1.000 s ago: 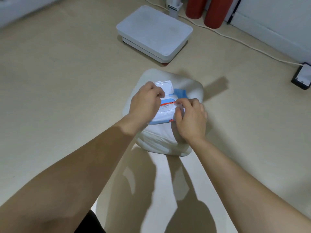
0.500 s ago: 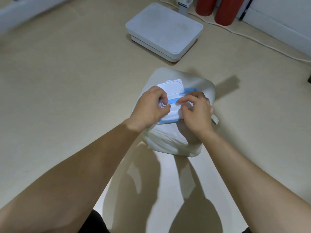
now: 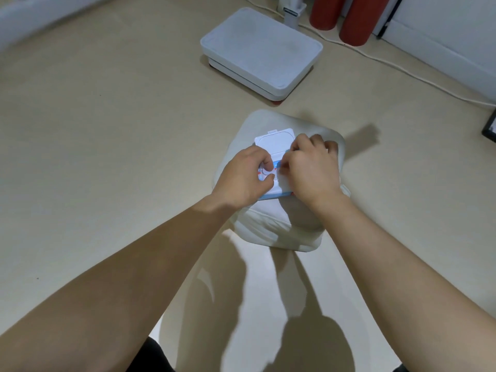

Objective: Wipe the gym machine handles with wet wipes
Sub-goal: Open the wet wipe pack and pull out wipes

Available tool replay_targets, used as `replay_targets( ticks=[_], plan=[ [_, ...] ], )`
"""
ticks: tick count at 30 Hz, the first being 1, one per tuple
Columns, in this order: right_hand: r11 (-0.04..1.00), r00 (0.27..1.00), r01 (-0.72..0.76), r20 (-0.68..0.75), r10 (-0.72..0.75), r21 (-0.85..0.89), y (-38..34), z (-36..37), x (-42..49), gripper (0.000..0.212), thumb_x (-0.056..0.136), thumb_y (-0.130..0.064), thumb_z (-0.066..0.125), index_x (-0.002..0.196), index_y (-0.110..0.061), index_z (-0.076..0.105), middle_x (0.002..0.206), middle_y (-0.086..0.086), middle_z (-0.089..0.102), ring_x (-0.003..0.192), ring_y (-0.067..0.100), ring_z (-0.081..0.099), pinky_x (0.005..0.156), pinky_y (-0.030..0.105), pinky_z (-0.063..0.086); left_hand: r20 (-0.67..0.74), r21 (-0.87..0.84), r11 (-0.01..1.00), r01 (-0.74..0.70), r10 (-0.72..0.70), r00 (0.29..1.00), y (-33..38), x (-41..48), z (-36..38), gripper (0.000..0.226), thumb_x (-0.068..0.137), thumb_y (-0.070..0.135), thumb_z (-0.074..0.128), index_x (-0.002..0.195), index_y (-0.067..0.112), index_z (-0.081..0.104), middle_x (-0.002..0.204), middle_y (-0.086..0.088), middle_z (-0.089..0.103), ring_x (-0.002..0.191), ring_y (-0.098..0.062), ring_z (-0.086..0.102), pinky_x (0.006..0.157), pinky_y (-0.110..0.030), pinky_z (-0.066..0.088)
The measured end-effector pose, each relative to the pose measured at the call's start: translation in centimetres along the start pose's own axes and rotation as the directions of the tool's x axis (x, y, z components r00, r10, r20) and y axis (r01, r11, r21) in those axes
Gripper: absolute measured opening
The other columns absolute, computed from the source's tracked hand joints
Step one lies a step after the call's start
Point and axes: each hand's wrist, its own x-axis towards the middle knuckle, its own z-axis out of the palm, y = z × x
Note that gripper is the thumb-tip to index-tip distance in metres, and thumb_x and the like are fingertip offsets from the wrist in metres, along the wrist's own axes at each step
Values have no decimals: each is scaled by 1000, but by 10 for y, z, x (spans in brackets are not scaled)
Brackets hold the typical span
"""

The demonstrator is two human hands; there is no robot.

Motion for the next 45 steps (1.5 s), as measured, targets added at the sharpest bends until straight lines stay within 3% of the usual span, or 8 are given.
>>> replay_targets(
  ticks=[5, 9, 12, 18, 23, 26, 40, 45],
  plan=[
    [977, 984, 168, 82, -158, -132, 0, -3, 5, 14, 65, -6, 73, 78, -8, 69, 90, 12, 57, 88, 35, 55, 76, 41, 42, 22, 17, 1000, 24, -25, 999, 1, 0, -2, 10, 81, 12, 70, 88, 15, 63, 98, 5, 63, 86, -15, 54, 78, -33, 49],
    [965, 959, 227, 204, -198, -132, 7, -4, 7, 33, 67, -12, 75, 97, -4, 63, 106, 15, 54, 99, 36, 51, 79, 42, 40, 43, 20, 1000, 20, -21, 999, 1, 0, -3, 11, 83, 17, 70, 90, 18, 63, 99, 8, 60, 88, -14, 53, 80, -31, 48],
    [980, 951, 201, 241, -193, -9, 14, -6, 8, 35, 78, -16, 71, 110, -6, 58, 116, 15, 48, 107, 37, 45, 85, 43, 38, 44, 28, 999, 24, -25, 999, 4, 1, -3, 14, 81, 18, 67, 95, 20, 64, 100, 9, 57, 95, -19, 55, 80, -32, 47],
    [952, 952, 75, 264, -157, 297, 22, -4, 7, 15, 95, -22, 53, 104, -10, 56, 116, 12, 47, 111, 34, 40, 92, 42, 37, 90, 49, 991, 125, -129, 987, 17, 9, -1, 29, 79, 21, 61, 104, 32, 71, 116, 8, 60, 111, -16, 53, 87, -26, 43],
    [911, 964, 17, 235, -124, 412, 22, 1, 6, 7, 96, -17, 51, 100, -15, 57, 115, 10, 48, 110, 33, 40, 88, 35, 32, 10, 121, 974, 191, -193, 981, 25, 16, 4, 26, 86, 53, 55, 89, 35, 73, 106, 11, 61, 100, -15, 56, 81, -31, 48],
    [895, 970, 9, 212, -116, 446, 22, 4, 5, 4, 96, -16, 51, 96, -18, 55, 114, 10, 49, 109, 32, 40, 88, 35, 32, -29, 180, 963, 202, -201, 979, 26, 21, 5, 24, 89, 51, 58, 88, 34, 74, 103, 11, 62, 95, -17, 59, 79, -32, 48],
    [862, 996, 36, 55, -74, 506, 25, 22, -5, 12, 96, -24, 53, 96, -14, 61, 106, 9, 54, 102, 32, 45, 89, 44, 41, 28, 485, 874, -23, 11, 1000, 28, 23, 9, 19, 88, 26, 54, 91, 22, 73, 103, 3, 70, 81, -31, 66, 70, -39, 51],
    [793, 1000, 8, 16, -22, 609, 31, 21, -12, 18, 88, -27, 66, 102, -17, 71, 105, 1, 57, 105, 24, 49, 88, 23, 34, 79, 547, 830, -107, 76, 994, 30, 24, 13, 43, 85, 29, 36, 103, 9, 68, 103, -10, 69, 79, -41, 65, 66, -42, 46]
  ],
)
